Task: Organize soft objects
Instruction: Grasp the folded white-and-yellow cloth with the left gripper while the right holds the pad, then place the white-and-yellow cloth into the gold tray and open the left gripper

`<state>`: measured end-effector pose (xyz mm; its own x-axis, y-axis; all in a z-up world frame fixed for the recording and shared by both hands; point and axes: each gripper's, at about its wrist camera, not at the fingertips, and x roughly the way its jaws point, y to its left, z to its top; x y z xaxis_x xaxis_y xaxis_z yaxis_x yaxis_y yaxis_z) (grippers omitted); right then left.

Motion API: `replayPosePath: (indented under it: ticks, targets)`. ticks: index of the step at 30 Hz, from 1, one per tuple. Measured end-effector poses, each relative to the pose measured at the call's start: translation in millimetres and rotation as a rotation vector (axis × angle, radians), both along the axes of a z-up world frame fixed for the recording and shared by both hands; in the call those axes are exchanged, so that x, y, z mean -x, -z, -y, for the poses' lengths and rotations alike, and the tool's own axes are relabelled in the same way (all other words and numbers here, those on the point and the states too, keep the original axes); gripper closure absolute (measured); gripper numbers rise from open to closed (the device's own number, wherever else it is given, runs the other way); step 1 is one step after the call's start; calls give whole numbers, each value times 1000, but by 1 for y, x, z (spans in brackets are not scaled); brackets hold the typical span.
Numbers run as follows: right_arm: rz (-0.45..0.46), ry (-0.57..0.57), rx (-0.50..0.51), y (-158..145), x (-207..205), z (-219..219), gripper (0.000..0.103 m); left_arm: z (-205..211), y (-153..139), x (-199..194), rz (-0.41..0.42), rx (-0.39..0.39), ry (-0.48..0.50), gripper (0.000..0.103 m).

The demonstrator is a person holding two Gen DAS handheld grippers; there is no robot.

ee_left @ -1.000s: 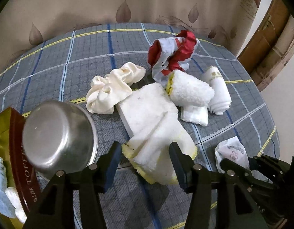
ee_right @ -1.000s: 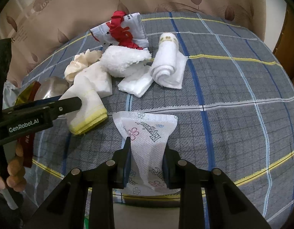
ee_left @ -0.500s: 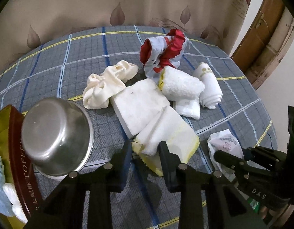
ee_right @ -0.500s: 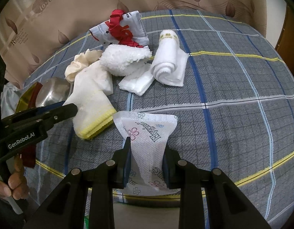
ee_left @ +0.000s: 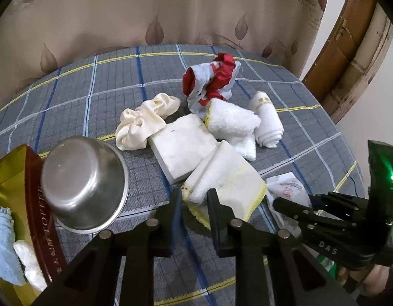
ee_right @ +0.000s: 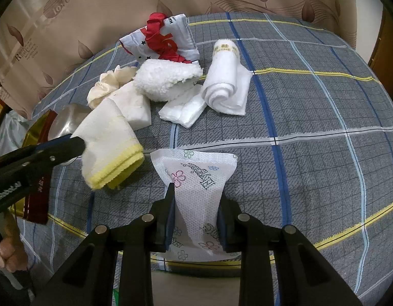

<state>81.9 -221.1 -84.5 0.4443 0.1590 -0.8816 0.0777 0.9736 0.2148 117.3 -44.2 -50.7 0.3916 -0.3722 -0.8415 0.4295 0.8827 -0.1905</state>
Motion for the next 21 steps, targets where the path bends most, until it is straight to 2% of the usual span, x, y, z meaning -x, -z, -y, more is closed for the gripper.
replayPosePath:
  ticks: [11, 21]
  targets:
    - [0, -1, 0, 0, 0, 0, 78, -24, -33, 12, 29, 18, -44, 83]
    - [1, -1, -1, 0, 1, 0, 78, -93, -68, 20, 78, -9, -163, 83]
